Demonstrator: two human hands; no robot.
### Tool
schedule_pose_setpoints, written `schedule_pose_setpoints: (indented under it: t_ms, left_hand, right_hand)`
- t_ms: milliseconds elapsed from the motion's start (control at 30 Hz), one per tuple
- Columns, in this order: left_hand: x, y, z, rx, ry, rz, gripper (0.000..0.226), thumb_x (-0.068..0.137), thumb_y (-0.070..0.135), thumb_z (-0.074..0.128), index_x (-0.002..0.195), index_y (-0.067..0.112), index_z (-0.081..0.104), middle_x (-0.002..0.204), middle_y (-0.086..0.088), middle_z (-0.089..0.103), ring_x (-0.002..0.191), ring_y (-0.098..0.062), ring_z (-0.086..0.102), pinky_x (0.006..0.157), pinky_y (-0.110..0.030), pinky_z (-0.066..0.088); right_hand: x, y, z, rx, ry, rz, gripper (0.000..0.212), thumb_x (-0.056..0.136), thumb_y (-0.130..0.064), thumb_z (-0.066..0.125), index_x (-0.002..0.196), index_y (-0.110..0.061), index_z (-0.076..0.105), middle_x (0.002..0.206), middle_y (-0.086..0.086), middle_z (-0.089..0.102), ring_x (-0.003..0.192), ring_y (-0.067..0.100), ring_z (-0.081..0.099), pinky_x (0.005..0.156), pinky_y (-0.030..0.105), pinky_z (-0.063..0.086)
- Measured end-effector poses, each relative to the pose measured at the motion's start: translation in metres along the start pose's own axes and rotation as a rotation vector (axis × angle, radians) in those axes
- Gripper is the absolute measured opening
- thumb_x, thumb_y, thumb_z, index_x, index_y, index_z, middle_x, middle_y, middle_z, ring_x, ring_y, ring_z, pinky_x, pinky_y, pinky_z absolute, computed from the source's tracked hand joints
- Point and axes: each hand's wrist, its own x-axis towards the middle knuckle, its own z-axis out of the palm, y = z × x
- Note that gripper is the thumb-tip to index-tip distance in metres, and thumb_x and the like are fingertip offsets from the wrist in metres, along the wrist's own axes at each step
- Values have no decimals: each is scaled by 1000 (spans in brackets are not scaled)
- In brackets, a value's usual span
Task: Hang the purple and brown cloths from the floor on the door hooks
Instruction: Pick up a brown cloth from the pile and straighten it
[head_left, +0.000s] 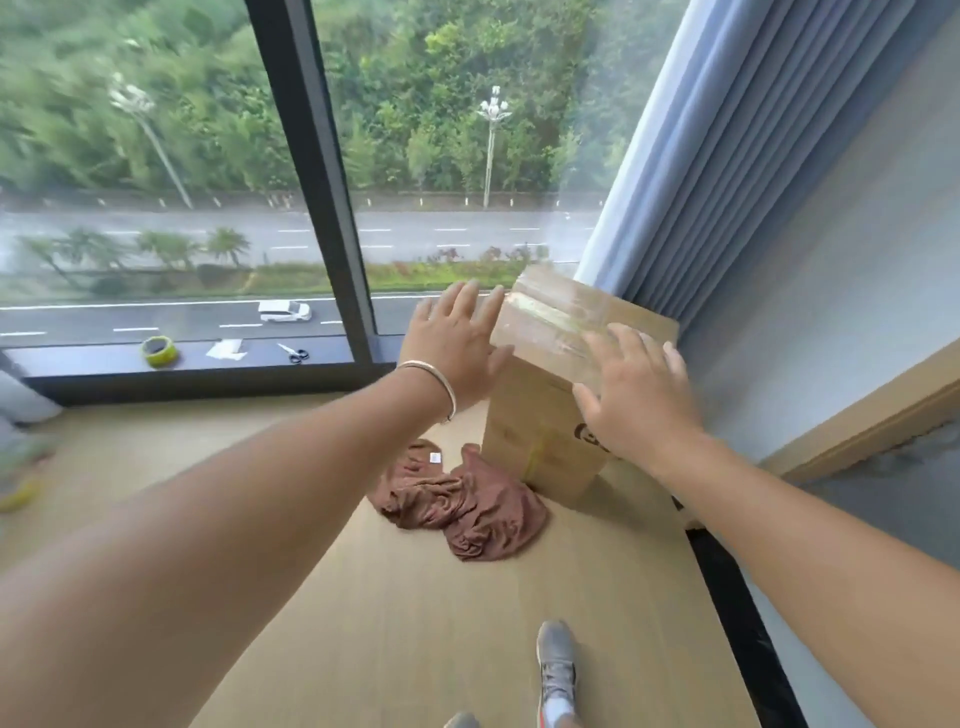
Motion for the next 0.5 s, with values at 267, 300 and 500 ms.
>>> schedule_pose_setpoints:
  t_ms: [267, 300, 500]
  left_hand:
    - [-11, -49, 93, -5, -195, -394, 68, 96, 54, 31, 152, 24, 6, 159, -8, 13, 146, -24, 8, 117, -44, 15]
    - [-12, -49, 107, -16, -222, -438, 68, 96, 54, 31, 152, 24, 7, 159, -8, 13, 146, -24, 8, 116, -43, 15]
    - [-29, -54, 202, -66, -339, -639, 67, 95, 54, 33, 151, 24, 12, 158, -9, 19, 143, -26, 19, 112, -41, 20]
  right_hand:
    - [86, -34, 121, 110, -194, -360, 59, 91, -43, 51, 144, -25, 34, 149, 5, 34, 139, 22, 26, 116, 49, 15]
    - [93, -35, 137, 121, -221, -394, 58, 91, -43, 51, 143, -25, 35, 149, 5, 34, 139, 22, 27, 115, 50, 16]
    - [119, -42, 235, 136, -334, -533, 54, 88, -40, 56, 137, -23, 42, 143, 6, 41, 135, 23, 34, 112, 51, 23]
